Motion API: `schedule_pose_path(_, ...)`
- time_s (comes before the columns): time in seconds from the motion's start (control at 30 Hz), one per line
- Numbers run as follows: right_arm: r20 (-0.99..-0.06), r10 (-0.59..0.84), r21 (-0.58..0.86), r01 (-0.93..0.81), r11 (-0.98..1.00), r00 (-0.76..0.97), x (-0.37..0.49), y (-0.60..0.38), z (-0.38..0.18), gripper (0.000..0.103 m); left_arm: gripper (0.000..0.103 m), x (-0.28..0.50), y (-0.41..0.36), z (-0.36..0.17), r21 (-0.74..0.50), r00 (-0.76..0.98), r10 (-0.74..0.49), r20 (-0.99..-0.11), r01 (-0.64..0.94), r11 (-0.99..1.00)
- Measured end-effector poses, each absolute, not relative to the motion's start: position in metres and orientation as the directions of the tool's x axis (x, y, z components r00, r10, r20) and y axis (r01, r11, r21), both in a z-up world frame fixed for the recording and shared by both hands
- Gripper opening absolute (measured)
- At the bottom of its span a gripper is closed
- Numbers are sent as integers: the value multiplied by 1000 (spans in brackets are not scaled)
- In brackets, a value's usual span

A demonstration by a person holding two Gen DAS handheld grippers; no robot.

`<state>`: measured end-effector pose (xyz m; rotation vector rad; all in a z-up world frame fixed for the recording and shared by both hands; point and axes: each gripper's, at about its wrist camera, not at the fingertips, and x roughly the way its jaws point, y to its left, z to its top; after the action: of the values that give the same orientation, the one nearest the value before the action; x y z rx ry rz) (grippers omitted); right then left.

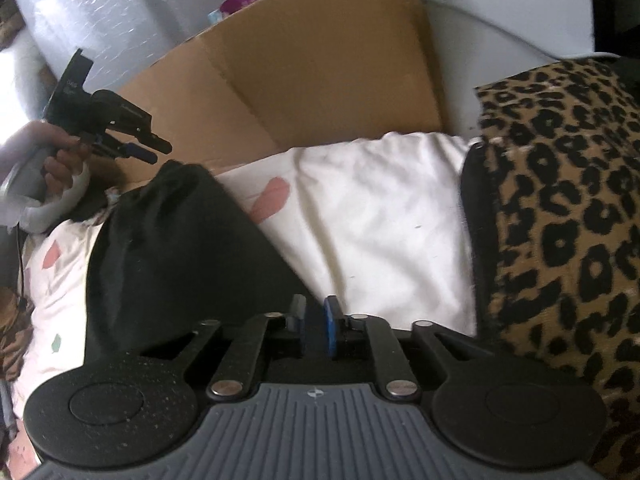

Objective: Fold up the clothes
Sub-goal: 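Lay the shorts flat on the duvet and open the left gripper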

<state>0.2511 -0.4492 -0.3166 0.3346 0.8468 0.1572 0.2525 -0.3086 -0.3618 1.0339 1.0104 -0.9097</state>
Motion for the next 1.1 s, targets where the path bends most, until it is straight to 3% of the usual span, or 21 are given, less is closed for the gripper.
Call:
schedule_pose_path(0.43, -772, 272, 286, -69, 956, 575, 251, -426, -349, 30, 28, 263, -297, -399, 292, 323, -80, -943, 918, 268)
schedule_pose_path(0.73, -791, 169, 190, -26, 981, 589, 241, -432, -344, 27, 28, 258, -298, -368, 328, 349, -56, -936, 917, 226)
schedule_pose_path(0.97, -769, 157, 171, -36, 985, 620, 235, -432, -331, 30, 31, 256, -275, -317, 303, 326, -123, -937, 937, 173)
schedule_pose_path(1.1, -745, 208, 229, -50, 972, 634, 236, -429, -325, 31, 23, 257, -259, -321, 300, 316, -86, -945, 941, 157)
